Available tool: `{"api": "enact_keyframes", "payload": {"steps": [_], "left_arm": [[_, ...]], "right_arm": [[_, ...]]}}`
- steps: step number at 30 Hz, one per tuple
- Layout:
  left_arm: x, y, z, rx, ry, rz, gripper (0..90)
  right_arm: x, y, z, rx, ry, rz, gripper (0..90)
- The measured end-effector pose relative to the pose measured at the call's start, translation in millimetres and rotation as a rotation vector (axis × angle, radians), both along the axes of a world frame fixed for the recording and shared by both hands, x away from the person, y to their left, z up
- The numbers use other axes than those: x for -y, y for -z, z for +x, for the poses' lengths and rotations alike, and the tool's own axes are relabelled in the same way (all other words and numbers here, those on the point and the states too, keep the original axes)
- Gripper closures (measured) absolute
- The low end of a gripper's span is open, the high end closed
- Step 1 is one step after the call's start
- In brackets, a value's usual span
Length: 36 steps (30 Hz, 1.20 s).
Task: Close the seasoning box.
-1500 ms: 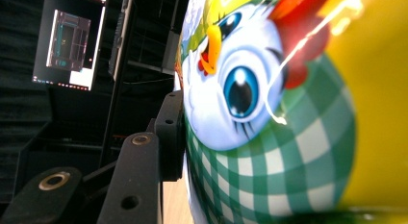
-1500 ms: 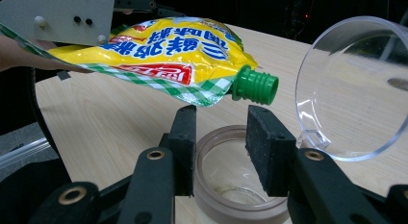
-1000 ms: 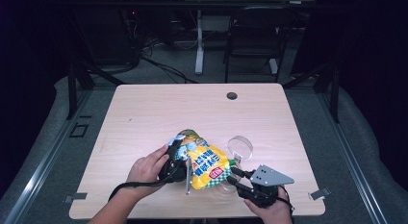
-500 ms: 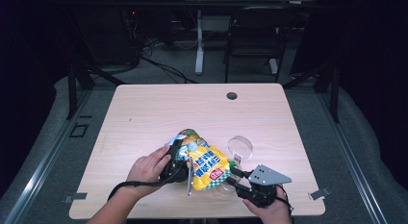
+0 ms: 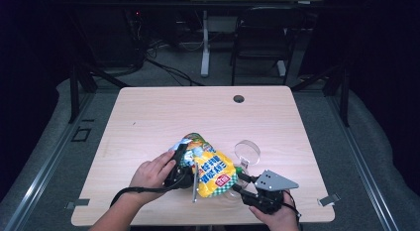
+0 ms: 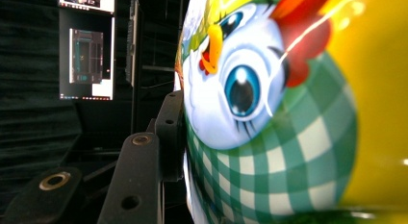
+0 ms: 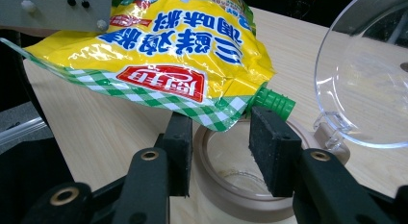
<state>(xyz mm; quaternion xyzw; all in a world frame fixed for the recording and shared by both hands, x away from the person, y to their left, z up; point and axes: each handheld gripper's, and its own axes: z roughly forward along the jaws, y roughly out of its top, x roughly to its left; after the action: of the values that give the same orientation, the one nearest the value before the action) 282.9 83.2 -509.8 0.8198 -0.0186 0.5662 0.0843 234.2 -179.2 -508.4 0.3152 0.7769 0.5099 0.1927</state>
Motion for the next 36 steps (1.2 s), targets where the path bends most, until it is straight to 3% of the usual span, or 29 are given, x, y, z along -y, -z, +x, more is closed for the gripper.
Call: {"api": "enact_keyframes", "payload": {"steps": [17, 36], "left_arm": [[2.5, -3.9, 0.6, 0.009, -0.005, 0.039, 60.0], [6.2, -11.6, 0.1, 0.013, -0.014, 0.120, 60.1]], "right_arm": [[-2.6, 1.8, 0.2, -0.006, 0.011, -0.003, 60.4], [-4.5, 4.4, 1.7, -0.016, 0.020, -0.016, 60.8]]}}
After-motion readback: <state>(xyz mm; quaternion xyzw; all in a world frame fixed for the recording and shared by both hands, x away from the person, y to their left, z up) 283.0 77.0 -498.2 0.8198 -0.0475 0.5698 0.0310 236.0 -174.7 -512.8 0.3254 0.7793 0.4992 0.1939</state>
